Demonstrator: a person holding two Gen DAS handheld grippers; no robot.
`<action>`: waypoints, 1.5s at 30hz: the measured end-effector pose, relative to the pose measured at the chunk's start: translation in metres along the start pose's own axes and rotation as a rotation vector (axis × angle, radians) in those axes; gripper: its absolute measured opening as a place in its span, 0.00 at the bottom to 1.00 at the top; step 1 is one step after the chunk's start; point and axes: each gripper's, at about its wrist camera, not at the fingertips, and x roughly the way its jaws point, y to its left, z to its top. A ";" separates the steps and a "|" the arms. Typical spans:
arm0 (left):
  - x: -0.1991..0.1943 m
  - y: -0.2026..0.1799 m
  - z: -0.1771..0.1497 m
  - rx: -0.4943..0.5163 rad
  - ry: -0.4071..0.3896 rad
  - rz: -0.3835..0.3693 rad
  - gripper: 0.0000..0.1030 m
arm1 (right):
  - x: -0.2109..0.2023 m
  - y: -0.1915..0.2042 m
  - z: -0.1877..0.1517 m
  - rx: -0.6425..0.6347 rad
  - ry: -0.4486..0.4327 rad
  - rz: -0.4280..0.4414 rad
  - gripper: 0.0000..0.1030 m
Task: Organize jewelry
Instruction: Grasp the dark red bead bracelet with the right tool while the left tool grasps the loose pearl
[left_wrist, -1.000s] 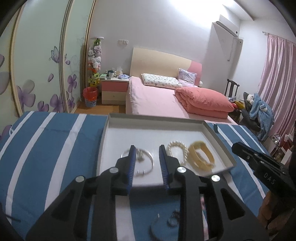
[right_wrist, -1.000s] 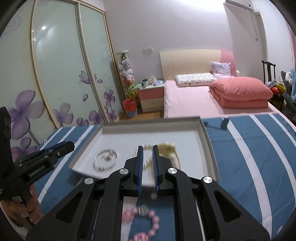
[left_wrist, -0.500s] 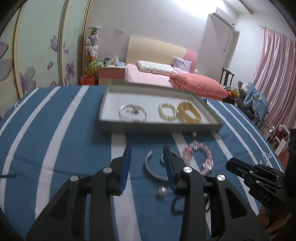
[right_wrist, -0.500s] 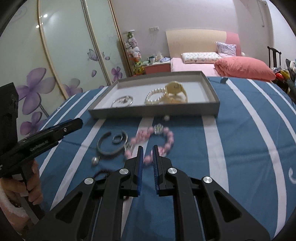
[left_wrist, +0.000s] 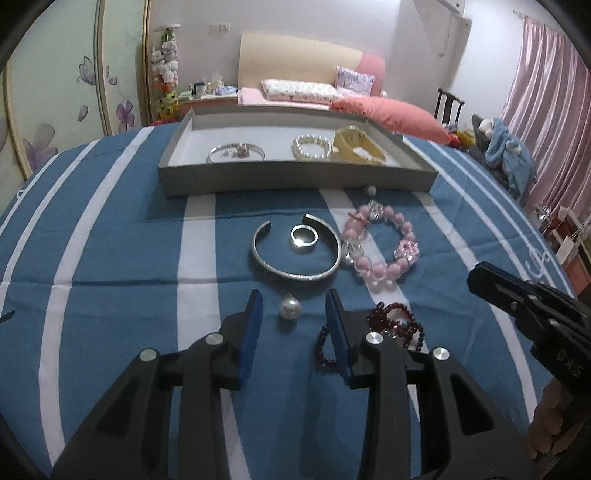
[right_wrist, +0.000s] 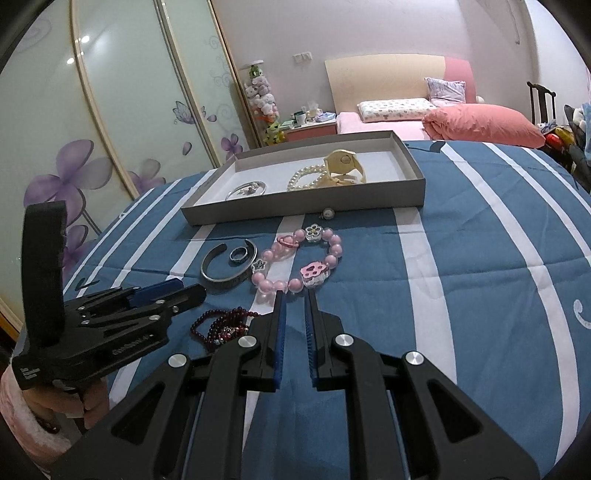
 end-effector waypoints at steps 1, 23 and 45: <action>0.002 0.000 0.000 -0.002 0.009 0.003 0.35 | 0.000 0.000 -0.001 0.002 0.003 0.000 0.11; 0.003 0.022 0.007 -0.065 0.006 0.039 0.13 | 0.011 0.017 -0.005 -0.028 0.073 0.041 0.16; -0.026 0.081 0.021 -0.180 -0.073 0.098 0.13 | 0.061 0.076 -0.009 -0.220 0.217 -0.120 0.58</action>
